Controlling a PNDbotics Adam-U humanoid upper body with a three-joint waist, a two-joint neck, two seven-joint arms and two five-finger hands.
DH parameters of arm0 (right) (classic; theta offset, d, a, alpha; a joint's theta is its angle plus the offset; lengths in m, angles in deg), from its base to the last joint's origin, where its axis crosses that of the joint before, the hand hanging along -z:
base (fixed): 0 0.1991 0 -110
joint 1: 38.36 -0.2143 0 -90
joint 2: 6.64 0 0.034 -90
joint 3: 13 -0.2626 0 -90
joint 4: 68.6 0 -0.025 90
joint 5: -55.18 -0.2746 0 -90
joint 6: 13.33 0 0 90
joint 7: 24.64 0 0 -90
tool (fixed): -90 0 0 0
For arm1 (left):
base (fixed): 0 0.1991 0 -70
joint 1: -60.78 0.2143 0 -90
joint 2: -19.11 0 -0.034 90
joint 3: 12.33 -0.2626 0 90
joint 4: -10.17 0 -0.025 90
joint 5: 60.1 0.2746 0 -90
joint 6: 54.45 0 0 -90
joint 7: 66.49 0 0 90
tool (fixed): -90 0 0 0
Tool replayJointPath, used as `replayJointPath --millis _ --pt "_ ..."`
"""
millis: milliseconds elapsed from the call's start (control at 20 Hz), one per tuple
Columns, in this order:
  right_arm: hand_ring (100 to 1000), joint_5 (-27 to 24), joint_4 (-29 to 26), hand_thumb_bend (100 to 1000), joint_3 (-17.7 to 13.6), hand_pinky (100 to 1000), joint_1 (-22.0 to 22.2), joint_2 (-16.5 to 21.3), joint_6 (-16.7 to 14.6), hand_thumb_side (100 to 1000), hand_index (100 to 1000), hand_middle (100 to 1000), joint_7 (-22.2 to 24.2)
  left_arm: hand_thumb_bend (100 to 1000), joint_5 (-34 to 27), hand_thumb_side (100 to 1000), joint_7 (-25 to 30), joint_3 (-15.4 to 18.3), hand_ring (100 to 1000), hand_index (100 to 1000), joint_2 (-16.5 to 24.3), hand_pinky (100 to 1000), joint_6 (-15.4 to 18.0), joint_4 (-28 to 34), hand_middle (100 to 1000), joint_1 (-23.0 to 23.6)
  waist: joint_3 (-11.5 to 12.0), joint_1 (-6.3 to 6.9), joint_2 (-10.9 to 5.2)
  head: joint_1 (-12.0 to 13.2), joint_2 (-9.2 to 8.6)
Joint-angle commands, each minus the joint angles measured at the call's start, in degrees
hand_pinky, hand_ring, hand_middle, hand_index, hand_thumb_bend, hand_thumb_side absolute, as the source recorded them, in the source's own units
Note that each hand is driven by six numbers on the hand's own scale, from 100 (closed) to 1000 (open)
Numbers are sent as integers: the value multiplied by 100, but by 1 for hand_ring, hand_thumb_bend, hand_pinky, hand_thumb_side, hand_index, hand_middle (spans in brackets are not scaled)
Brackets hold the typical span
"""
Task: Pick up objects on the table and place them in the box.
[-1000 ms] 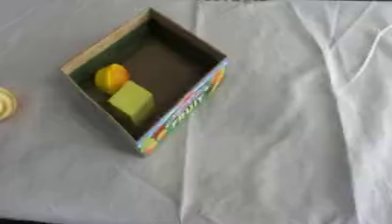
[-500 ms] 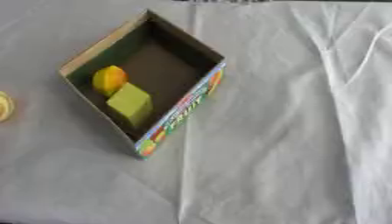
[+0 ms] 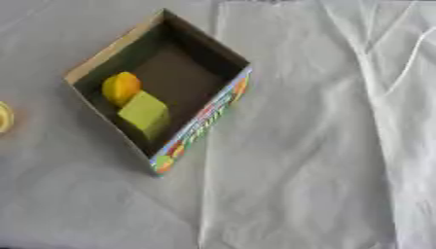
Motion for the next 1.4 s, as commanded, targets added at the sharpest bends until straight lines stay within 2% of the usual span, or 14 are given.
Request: replayJointPath --millis 50,250,450,700,800,950,1050,1100,1250,1400 --pt "800 -49 -89 100 -51 893 -20 106 42 470 855 650 14 455 -95 100 6 24 894 931 140 892 41 -36 861 -83 -11 13 -84 27 -68" --pt "798 -152 -89 100 20 893 -87 68 170 470 853 645 138 452 -196 100 282 -218 892 931 -48 890 251 -311 861 -527 -72 43 -68 74 -79" --pt "796 -220 -89 100 80 894 -134 62 261 470 852 642 296 416 -234 100 535 -287 884 923 -267 885 364 -662 851 -990 -96 55 -52 99 -83" --pt "794 -294 -89 100 125 894 -182 39 345 470 852 639 437 447 -17 102 793 -386 868 910 -425 863 455 -988 830 -1252 -111 71 -30 116 -90" --pt "794 -330 -89 100 139 894 -202 22 381 470 854 638 474 399 61 108 843 -414 835 886 -483 838 516 -1101 776 -1316 -113 70 -26 117 -93" --pt "793 -368 -89 100 143 895 -198 1 414 474 855 637 517 221 112 125 734 -391 768 802 -508 786 564 -1093 675 -1341 -112 64 -24 107 -83" --pt "793 -386 -89 100 141 895 -176 -13 446 457 854 636 543 148 160 135 586 -355 747 779 -484 769 556 -992 651 -1319 -102 65 -27 96 -79" --pt "793 -398 -89 100 142 895 -169 -21 469 477 854 636 558 116 175 140 518 -334 720 756 -480 749 548 -925 629 -1309 -94 64 -30 90 -77" --pt "793 -430 -89 100 135 895 -161 -36 518 480 855 636 584 100 192 135 392 -268 695 733 -457 731 552 -626 609 -1291 -73 64 -43 75 -67" --pt "792 -463 -89 100 106 894 -159 -29 519 482 853 636 561 100 198 111 207 -190 680 714 -466 720 702 -235 588 -1456 -51 63 -76 67 -21"
